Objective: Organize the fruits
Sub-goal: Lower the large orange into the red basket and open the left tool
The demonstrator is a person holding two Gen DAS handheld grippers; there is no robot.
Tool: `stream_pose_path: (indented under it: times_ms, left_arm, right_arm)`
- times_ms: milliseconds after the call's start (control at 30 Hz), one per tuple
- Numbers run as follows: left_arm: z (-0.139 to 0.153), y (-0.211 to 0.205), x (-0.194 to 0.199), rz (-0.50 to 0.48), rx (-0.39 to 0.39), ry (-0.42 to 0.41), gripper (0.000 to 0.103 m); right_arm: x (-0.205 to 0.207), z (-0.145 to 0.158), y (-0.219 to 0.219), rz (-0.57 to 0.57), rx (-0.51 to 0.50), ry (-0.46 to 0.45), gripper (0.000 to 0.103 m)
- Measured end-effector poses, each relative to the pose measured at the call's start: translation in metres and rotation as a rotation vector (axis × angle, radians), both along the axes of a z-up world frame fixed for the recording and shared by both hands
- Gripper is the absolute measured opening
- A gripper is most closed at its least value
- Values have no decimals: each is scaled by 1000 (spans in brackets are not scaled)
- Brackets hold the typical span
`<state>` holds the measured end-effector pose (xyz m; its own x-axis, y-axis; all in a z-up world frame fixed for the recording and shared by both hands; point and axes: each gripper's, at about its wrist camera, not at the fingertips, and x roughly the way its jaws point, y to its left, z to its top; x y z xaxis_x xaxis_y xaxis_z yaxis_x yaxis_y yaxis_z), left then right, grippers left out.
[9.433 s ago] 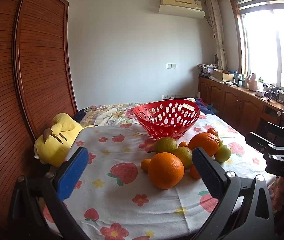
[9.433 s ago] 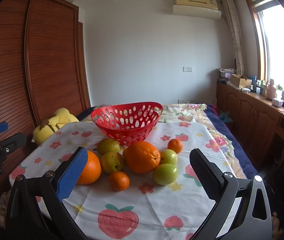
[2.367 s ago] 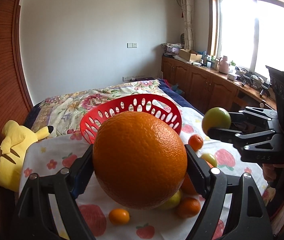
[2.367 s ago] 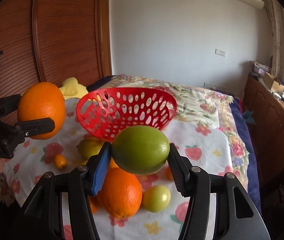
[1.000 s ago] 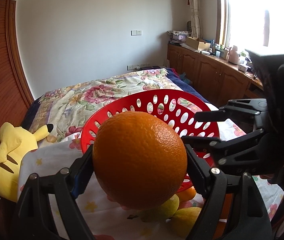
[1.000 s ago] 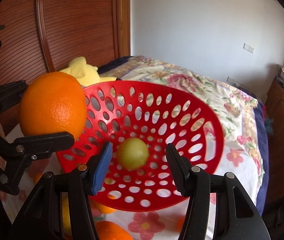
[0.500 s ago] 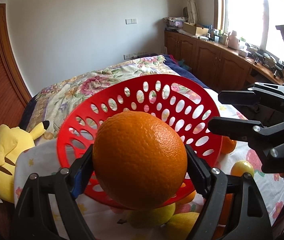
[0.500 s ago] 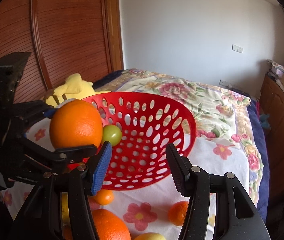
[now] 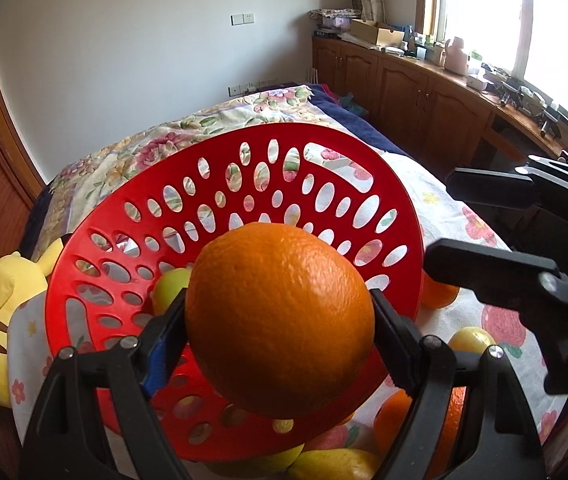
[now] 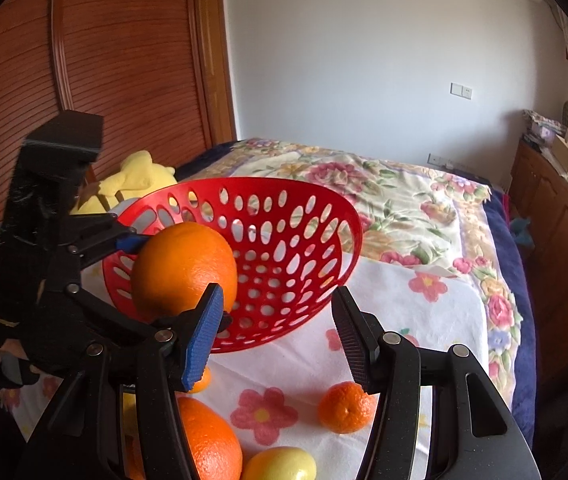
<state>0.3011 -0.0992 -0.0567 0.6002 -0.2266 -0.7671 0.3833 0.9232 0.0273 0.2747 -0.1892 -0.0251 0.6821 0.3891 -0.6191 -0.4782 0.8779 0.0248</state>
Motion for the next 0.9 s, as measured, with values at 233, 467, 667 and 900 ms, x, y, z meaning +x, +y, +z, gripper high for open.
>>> stream_pose_path:
  times_ms: [233, 467, 667, 900]
  left_arm:
    - [-6, 1, 7, 15, 7, 27, 84]
    - [11, 3, 3, 36, -3, -41, 85]
    - [33, 6, -10, 24, -20, -94, 85]
    - [38, 21, -34, 33, -50, -121, 85]
  right_arm:
    - [-4, -1, -2, -2, 14, 3, 60]
    - [-6, 2, -3, -4, 9, -2, 60]
    - [-15, 12, -11, -17, 51, -13, 62]
    - [-41, 19, -12, -34, 57, -39, 63]
